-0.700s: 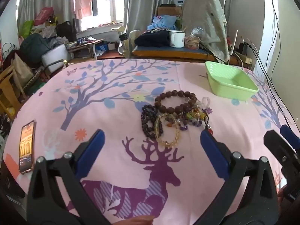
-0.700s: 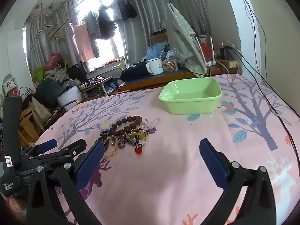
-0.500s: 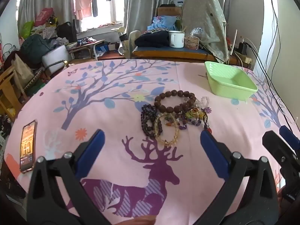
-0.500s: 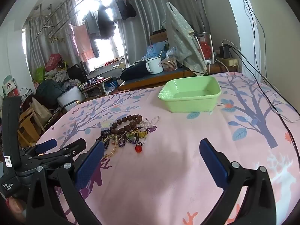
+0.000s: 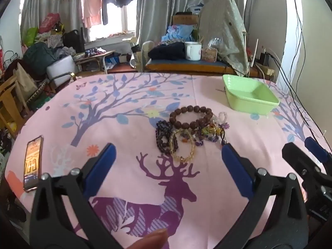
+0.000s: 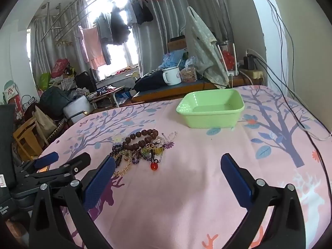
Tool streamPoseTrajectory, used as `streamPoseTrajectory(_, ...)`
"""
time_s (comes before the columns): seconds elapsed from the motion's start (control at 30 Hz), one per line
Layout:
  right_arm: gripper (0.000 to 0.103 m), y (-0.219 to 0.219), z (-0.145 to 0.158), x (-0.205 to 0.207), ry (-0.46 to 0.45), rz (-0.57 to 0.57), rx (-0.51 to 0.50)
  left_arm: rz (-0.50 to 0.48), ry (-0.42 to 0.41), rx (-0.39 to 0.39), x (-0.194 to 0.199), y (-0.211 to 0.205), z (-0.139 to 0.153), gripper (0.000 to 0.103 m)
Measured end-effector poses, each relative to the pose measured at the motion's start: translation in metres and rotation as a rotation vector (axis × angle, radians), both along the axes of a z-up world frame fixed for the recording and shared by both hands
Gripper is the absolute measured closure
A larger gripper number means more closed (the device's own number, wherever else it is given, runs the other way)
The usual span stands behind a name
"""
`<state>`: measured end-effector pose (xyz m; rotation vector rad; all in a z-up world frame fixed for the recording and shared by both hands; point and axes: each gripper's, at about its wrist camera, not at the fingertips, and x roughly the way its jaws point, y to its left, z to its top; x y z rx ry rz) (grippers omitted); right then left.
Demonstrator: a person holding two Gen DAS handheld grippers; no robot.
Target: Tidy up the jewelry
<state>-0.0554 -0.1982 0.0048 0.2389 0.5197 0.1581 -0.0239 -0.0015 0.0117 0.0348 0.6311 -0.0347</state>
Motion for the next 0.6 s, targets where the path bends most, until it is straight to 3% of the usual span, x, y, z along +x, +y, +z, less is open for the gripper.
streamPoseTrajectory(0.3, 0.026, 0.002, 0.003, -0.001, -0.008, -0.009, -0.027, -0.02, 0.051, -0.021, 0.001, 0.005, -0.004, 0.005)
streamPoseTrajectory(0.6, 0.026, 0.006, 0.004, 0.0, -0.007, 0.0, -0.05, 0.009, 0.007, -0.052, -0.007, 0.015, 0.0, 0.005)
